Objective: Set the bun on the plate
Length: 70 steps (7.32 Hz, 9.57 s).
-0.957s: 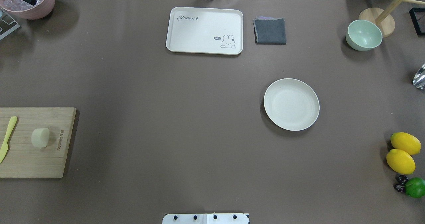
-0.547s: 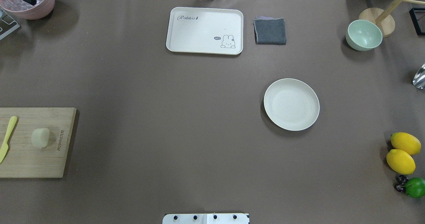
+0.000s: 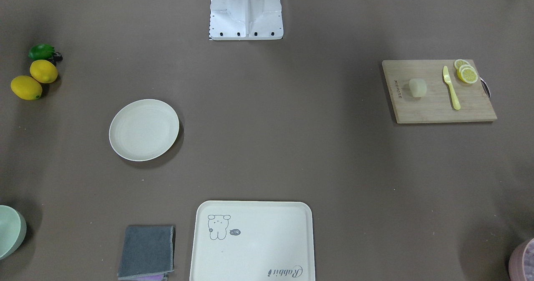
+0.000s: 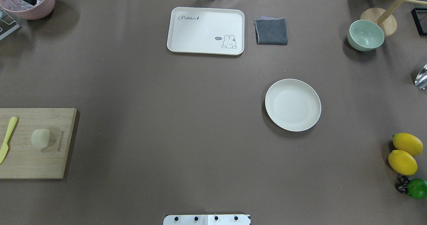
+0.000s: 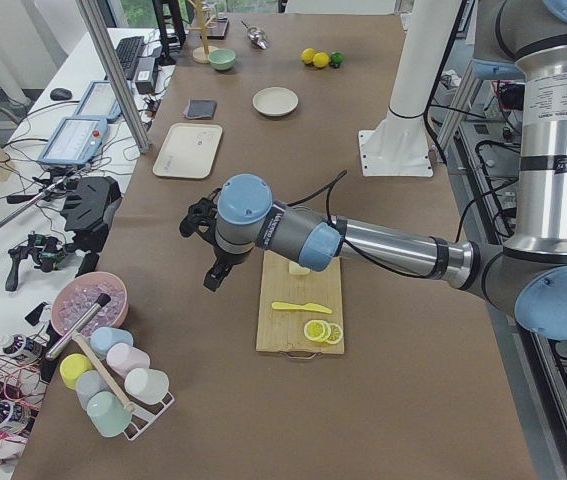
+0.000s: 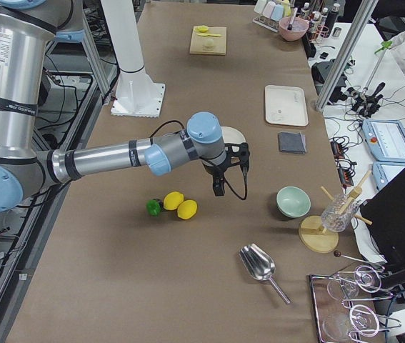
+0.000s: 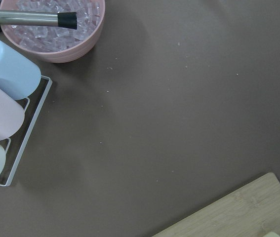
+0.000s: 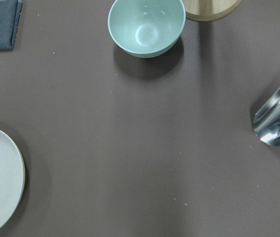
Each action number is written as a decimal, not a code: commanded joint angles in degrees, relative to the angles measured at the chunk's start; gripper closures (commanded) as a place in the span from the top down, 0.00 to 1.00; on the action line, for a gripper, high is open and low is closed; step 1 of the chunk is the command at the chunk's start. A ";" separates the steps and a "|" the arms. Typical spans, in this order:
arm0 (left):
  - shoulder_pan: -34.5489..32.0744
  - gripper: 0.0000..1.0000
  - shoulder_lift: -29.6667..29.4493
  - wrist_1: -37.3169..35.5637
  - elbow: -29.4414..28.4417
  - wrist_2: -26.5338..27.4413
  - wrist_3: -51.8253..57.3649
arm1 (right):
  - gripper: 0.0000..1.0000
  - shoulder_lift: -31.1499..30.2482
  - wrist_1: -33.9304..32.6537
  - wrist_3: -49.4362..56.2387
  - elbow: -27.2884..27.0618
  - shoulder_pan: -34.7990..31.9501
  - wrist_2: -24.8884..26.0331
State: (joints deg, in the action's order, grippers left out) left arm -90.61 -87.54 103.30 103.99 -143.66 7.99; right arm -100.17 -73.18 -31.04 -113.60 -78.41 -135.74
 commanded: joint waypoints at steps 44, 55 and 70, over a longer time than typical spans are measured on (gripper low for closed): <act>8.92 0.98 2.80 15.46 2.18 -5.59 -29.86 | 1.00 39.73 -16.72 -60.94 3.06 43.30 37.44; 50.44 0.95 12.84 35.13 0.51 34.84 -61.69 | 1.00 12.63 -15.94 -3.67 -2.06 7.66 7.78; 58.23 0.17 -26.48 23.89 -5.61 36.12 -84.16 | 1.00 8.08 -13.24 -3.41 -2.15 7.04 7.60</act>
State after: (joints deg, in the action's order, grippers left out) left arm -36.17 -105.92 128.94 102.32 -111.29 -71.64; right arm -90.40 -88.38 -34.57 -115.94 -71.27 -128.14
